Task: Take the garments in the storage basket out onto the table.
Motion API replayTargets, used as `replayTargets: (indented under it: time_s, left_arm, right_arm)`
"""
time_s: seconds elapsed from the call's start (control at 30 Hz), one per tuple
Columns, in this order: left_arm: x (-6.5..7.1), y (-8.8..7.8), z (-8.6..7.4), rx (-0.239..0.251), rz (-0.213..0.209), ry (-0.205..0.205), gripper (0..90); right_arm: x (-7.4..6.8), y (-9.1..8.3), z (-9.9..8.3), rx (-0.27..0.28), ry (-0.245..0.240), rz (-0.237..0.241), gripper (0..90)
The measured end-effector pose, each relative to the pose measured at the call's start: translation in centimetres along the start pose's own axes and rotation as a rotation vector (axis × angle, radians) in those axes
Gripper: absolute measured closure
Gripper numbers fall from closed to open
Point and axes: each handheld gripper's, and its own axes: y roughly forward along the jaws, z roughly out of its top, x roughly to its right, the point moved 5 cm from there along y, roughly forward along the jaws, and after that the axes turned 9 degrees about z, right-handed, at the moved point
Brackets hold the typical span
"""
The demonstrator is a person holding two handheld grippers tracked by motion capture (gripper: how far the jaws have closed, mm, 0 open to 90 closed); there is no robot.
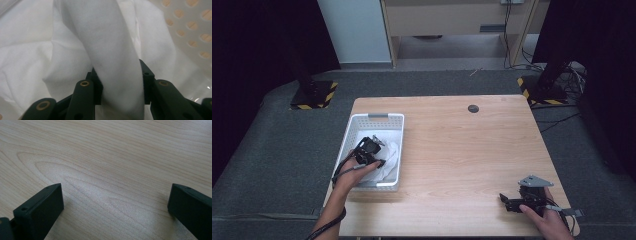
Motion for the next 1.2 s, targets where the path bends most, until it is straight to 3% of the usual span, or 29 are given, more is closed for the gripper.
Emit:
replayTargets:
  time_s: [0.07,0.2,0.3,0.33,0.5,0.53,0.63,0.67,1.0,1.1,1.2]
  left_arm:
    - [0.1,-0.2,0.1,0.018,-0.011,0.008,57.4]
    - [0.2,-0.5,0.4,0.09,-0.085,-0.02,23.0]
    - [0.5,-0.5,0.5,0.109,-0.114,0.003,9.6]
    - [0.7,-0.4,0.6,0.11,-0.112,0.028,6.7]
    - [1.0,0.3,0.7,0.11,-0.073,0.07,3.1]
    - [1.1,1.0,0.7,0.088,-0.043,0.089,3.1]
    - [1.1,1.5,0.6,0.078,-0.025,0.105,2.3]
    - [0.9,1.7,0.7,0.084,-0.024,0.084,2.2]
    - [-0.1,2.7,0.3,0.066,-0.011,0.056,0.7]
    - [-0.1,2.8,0.4,0.079,0.011,0.068,1.4]
    - [-0.1,2.9,0.3,0.076,0.007,0.067,1.4]
  right_arm:
    - [0.0,0.0,0.0,0.0,0.0,0.0,0.5]
    - [0.0,0.0,0.0,0.0,0.0,0.0,0.5]
    - [0.0,0.0,0.0,0.0,0.0,0.0,0.5]
    - [0.0,0.0,0.0,0.0,0.001,-0.001,0.5]
    - [0.0,0.0,0.0,0.0,0.001,-0.002,0.5]
    - [0.0,0.0,0.0,0.0,0.002,-0.002,0.5]
    - [0.0,0.0,0.0,0.0,0.002,-0.002,0.5]
    - [0.0,0.0,0.0,0.0,0.002,-0.003,0.5]
    - [0.0,0.0,0.0,0.0,0.003,-0.003,0.5]
    - [0.0,0.0,0.0,0.0,0.003,-0.004,0.5]
    - [0.0,0.0,0.0,0.001,0.003,-0.005,0.5]
